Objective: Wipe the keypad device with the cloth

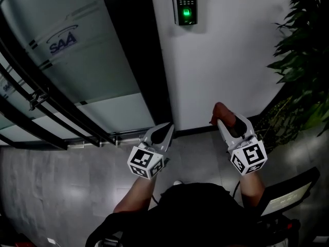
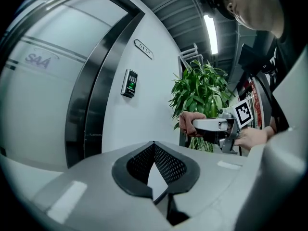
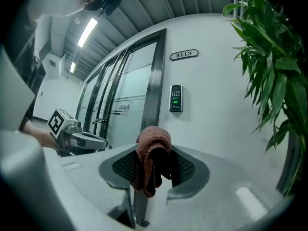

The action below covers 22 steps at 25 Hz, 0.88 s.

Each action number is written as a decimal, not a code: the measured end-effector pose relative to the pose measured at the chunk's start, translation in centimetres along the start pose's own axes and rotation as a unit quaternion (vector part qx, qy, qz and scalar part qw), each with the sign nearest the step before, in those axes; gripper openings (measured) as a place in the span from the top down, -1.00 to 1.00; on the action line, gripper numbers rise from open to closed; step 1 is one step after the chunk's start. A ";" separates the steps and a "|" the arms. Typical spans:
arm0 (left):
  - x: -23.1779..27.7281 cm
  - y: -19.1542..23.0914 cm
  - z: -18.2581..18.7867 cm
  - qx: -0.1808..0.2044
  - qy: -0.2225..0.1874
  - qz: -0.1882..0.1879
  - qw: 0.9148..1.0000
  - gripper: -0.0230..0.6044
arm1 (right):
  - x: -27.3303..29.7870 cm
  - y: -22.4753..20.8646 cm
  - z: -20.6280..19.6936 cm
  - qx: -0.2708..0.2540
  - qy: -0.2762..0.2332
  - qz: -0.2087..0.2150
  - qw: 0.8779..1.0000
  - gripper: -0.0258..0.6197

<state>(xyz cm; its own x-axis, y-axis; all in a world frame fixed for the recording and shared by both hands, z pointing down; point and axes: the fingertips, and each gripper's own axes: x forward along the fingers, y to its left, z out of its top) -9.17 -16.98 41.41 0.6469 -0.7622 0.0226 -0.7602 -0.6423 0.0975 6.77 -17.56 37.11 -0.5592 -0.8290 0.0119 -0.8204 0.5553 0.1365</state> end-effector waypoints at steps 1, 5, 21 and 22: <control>0.1 -0.7 0.1 0.001 -0.001 0.002 1.000 0.87 | -0.7 0.1 -0.1 -0.001 0.000 0.004 1.000 0.47; 0.5 -3.4 0.2 0.003 -0.006 0.015 1.000 0.87 | -3.8 0.2 -0.8 -0.004 0.005 0.025 1.000 0.47; 0.4 -13.3 -0.9 -0.009 -0.007 0.041 0.999 0.88 | -14.8 -1.9 -3.1 -0.025 0.016 0.043 0.999 0.47; 0.2 -13.6 -1.1 -0.009 -0.007 0.043 0.999 0.87 | -15.1 -1.8 -3.2 -0.025 0.017 0.046 0.998 0.47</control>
<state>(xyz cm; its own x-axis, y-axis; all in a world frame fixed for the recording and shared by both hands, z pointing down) 1.33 -8.30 41.14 0.5784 -0.8155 0.0180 -0.8116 -0.5732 0.1127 17.04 -6.28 39.89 -0.6270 -0.7768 0.0593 -0.7583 0.6260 0.1820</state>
